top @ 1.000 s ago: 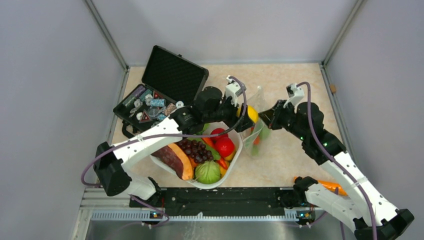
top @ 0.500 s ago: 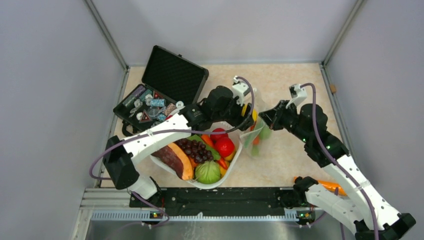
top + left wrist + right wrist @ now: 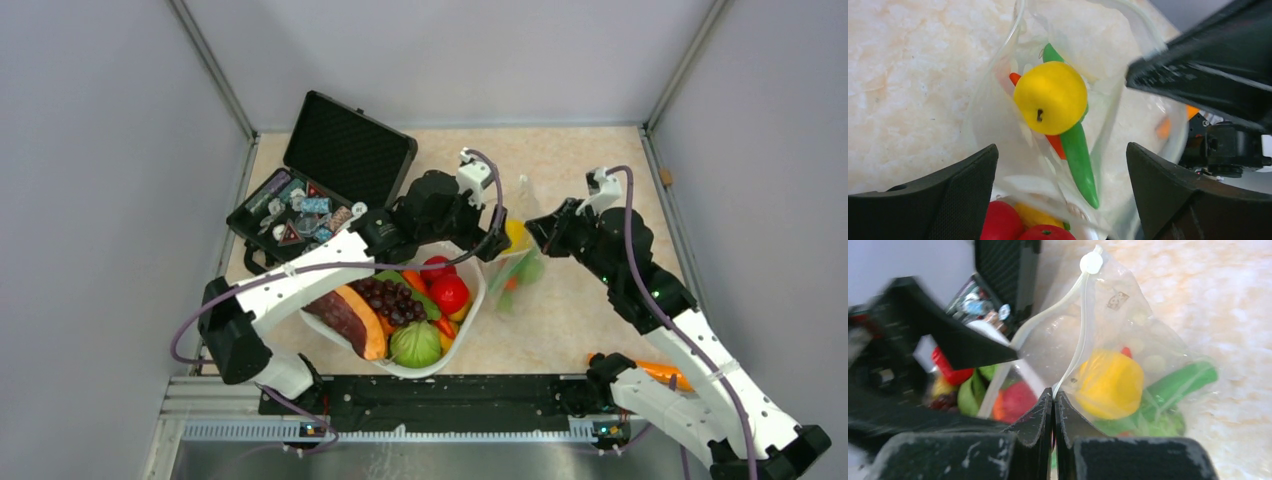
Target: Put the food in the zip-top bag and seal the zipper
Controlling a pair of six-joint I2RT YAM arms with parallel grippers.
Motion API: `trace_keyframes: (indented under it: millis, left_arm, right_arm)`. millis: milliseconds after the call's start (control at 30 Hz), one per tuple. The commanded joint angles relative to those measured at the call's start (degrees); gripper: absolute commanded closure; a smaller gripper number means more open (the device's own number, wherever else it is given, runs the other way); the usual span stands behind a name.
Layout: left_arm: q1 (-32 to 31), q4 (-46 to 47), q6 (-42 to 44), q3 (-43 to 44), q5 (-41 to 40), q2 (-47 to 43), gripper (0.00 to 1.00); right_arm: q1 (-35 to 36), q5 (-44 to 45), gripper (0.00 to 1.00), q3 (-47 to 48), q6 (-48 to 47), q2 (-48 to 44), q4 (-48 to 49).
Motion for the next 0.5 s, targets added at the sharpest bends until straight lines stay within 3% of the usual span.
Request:
trace_keyframes:
  millis: [0,200,267,367,433,467]
  left_arm:
    - [-0.1,7.8,1.1,-2.9,-0.2,-8.3,0.03]
    - [-0.1,11.2,2.8,-9.5,-9.5,-17.9,0.01]
    - [0.0,11.0,3.4,-11.7,-13.7,-20.1,0.01]
    - [0.1,10.2,3.7,-13.9,-20.3,-22.2,0.01]
    - [0.3,9.0,2.5,-14.8,-24.4,-23.4,0.01]
    - [0.3,8.4,1.9,-15.2,-25.9,-23.9,0.01]
  right_arm:
    - [0.1,15.7,1.0,-1.1,1.6,-0.5,-1.6]
    - [-2.3,20.7,1.0,1.0,1.0,0.7,-3.3]
    - [-2.3,9.9,1.0,-0.3,-2.8,-0.3,4.0]
    - [-2.2,-13.4,1.0,1.1,-4.5,1.4,11.8]
    - [-2.3,-16.4,1.0,1.8,-4.4,-0.5,14.5]
    - [-2.3,-13.6,1.0,2.0,-4.1,-2.4,14.4]
